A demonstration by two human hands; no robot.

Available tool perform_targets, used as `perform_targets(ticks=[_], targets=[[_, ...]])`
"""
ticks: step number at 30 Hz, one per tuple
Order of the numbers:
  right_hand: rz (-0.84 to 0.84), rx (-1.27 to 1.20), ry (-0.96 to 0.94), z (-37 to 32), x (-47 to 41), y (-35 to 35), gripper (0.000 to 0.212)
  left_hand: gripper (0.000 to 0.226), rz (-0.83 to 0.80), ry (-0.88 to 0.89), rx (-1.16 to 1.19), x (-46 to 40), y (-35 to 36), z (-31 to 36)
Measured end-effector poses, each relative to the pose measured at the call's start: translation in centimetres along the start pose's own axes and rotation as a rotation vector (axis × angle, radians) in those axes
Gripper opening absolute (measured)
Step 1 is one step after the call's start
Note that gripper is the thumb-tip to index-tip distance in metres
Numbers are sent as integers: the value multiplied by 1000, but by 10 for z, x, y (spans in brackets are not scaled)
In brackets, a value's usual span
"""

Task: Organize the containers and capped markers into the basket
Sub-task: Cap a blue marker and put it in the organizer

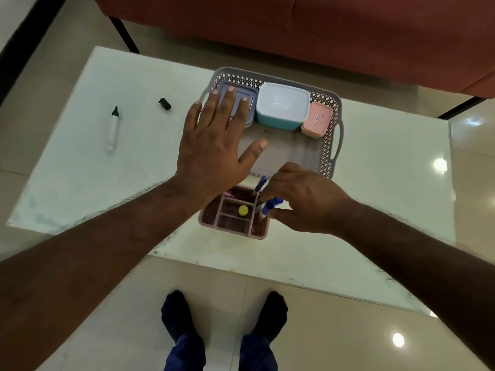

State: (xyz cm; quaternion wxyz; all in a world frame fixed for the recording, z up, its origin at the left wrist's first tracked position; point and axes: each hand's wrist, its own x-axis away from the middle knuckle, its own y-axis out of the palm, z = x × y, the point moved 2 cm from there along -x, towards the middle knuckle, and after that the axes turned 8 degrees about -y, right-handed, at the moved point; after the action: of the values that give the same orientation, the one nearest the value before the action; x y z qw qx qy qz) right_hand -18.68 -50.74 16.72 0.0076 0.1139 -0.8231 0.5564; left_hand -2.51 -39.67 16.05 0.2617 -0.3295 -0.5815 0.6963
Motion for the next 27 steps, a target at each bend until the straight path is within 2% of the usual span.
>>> perform_targets(ticks=[5, 13, 17, 20, 27], targets=[[31, -51, 24, 0, -17, -20, 26, 76, 11, -86, 45, 0, -3, -26], [138, -87, 47, -7, -109, -48, 24, 66, -13, -297, -37, 4, 14, -133], [65, -106, 55, -10, -174, -40, 30, 60, -104, -406, -131, 15, 36, -197], [-1, -108, 87, -11, -221, -25, 38, 57, -184, -411, -189, 21, 54, -231], [-141, -103, 190, -1, -307, 26, 62, 55, -294, -434, -166, 9, 79, -270]])
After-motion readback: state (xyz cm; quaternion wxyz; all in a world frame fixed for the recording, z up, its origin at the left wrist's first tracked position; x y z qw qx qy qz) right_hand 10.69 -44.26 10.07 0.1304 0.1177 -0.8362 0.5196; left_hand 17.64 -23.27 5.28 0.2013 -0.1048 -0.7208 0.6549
